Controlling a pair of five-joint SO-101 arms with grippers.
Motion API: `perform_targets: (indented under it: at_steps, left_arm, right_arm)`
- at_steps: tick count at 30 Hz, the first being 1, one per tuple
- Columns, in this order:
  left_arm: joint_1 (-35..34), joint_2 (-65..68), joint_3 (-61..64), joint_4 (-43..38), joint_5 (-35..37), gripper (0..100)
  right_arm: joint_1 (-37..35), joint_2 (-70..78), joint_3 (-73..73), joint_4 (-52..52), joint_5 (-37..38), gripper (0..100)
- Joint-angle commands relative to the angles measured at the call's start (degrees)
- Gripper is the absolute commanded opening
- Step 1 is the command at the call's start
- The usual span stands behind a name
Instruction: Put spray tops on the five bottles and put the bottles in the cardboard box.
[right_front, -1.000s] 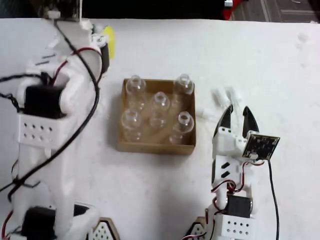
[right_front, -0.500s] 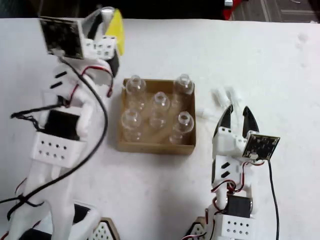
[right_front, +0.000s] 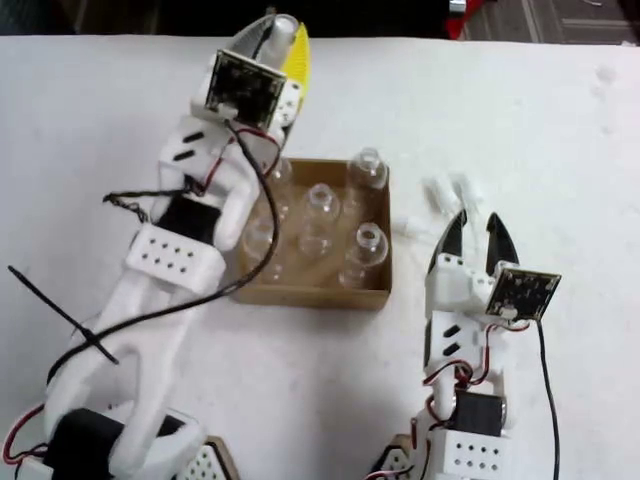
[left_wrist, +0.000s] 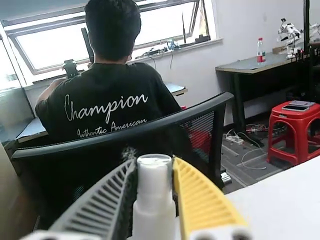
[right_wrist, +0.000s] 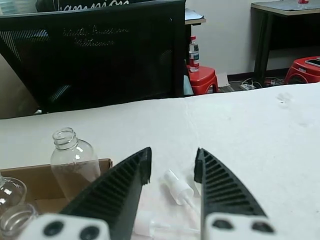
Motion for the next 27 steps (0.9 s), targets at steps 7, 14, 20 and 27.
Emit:
perform_targets:
  at_steps: [7,14,20,27]
  left_arm:
    - [-0.31,0.22,-0.44,-1.67,2.73,2]
    - [-0.13,0.31,1.49,-1.67,2.73,2]
    - [-0.22,5.67,1.76,-7.12,2.73,2]
    - [-0.22,8.31,1.85,-9.85,2.81,2]
  right_arm:
    - [-0.40,0.13,0.53,-0.84,0.88,12.9]
    - [-0.31,0.13,0.53,-0.84,0.88,12.9]
    - [-0.31,0.13,0.53,-0.84,0.88,12.9]
    - [-0.13,0.13,0.53,-0.84,0.97,12.9]
